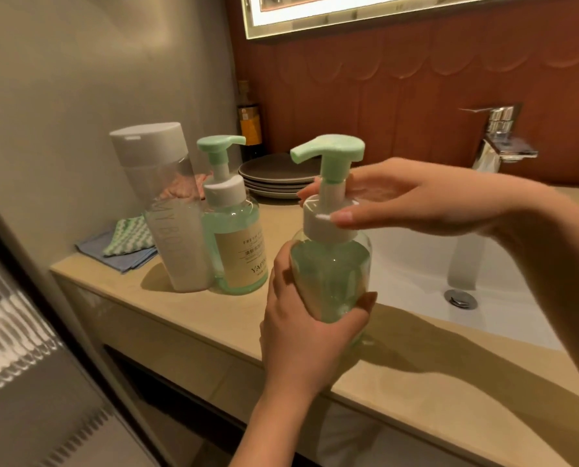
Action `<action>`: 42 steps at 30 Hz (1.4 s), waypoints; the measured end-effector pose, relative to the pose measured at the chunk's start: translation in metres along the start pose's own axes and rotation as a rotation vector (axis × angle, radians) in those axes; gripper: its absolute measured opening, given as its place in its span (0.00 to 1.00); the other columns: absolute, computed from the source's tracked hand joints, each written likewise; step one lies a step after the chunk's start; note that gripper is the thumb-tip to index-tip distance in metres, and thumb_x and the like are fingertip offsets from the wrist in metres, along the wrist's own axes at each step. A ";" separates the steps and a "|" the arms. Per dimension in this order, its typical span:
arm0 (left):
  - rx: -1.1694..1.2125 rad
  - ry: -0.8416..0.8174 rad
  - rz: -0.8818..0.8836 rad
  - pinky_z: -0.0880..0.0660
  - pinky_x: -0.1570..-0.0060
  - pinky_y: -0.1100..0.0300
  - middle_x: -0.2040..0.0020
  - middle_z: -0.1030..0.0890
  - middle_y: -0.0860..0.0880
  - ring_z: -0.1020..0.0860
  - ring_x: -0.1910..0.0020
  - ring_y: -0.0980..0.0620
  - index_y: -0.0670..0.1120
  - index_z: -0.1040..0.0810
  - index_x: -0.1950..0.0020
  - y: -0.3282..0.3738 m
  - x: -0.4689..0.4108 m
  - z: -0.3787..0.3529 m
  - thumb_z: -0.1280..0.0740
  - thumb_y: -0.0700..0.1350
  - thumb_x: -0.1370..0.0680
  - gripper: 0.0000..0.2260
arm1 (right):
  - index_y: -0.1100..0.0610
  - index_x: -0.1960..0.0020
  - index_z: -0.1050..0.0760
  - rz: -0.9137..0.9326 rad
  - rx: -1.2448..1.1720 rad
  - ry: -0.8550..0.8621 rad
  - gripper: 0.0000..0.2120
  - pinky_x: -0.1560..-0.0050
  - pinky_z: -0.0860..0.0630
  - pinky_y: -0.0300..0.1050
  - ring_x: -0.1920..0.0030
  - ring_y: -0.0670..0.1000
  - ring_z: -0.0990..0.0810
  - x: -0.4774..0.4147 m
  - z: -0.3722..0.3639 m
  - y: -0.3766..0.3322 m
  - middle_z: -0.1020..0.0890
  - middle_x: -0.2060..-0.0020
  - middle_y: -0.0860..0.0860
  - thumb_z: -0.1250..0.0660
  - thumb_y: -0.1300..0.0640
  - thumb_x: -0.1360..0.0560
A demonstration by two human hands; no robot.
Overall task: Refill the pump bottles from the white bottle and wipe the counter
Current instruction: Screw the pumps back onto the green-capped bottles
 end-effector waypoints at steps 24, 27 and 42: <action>-0.004 0.017 0.014 0.29 0.39 0.48 0.36 0.30 0.60 0.31 0.40 0.59 0.71 0.48 0.36 0.001 0.002 0.003 0.32 0.67 0.44 0.41 | 0.54 0.37 0.26 0.023 -0.059 0.037 0.24 0.44 0.28 0.29 0.42 0.40 0.23 -0.003 0.004 -0.001 0.20 0.42 0.46 0.37 0.47 0.31; -0.005 0.009 0.009 0.31 0.40 0.54 0.38 0.32 0.62 0.35 0.44 0.65 0.71 0.49 0.36 0.002 0.002 0.002 0.31 0.67 0.44 0.41 | 0.50 0.48 0.19 0.027 0.092 0.230 0.27 0.50 0.24 0.32 0.51 0.39 0.20 -0.004 0.018 -0.009 0.17 0.52 0.42 0.34 0.36 0.41; -0.020 0.044 0.001 0.28 0.39 0.50 0.34 0.29 0.57 0.30 0.41 0.58 0.69 0.48 0.35 0.002 0.001 0.004 0.29 0.68 0.42 0.42 | 0.45 0.35 0.35 0.011 -0.164 -0.013 0.24 0.52 0.32 0.20 0.47 0.26 0.28 -0.009 -0.016 -0.003 0.27 0.43 0.35 0.39 0.41 0.29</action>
Point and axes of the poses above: each hand's wrist, its own x-axis away from the middle knuckle, its own z-axis out of the back of the hand, y = z × x, the point moved 10 cm from there along -x, towards the middle knuckle
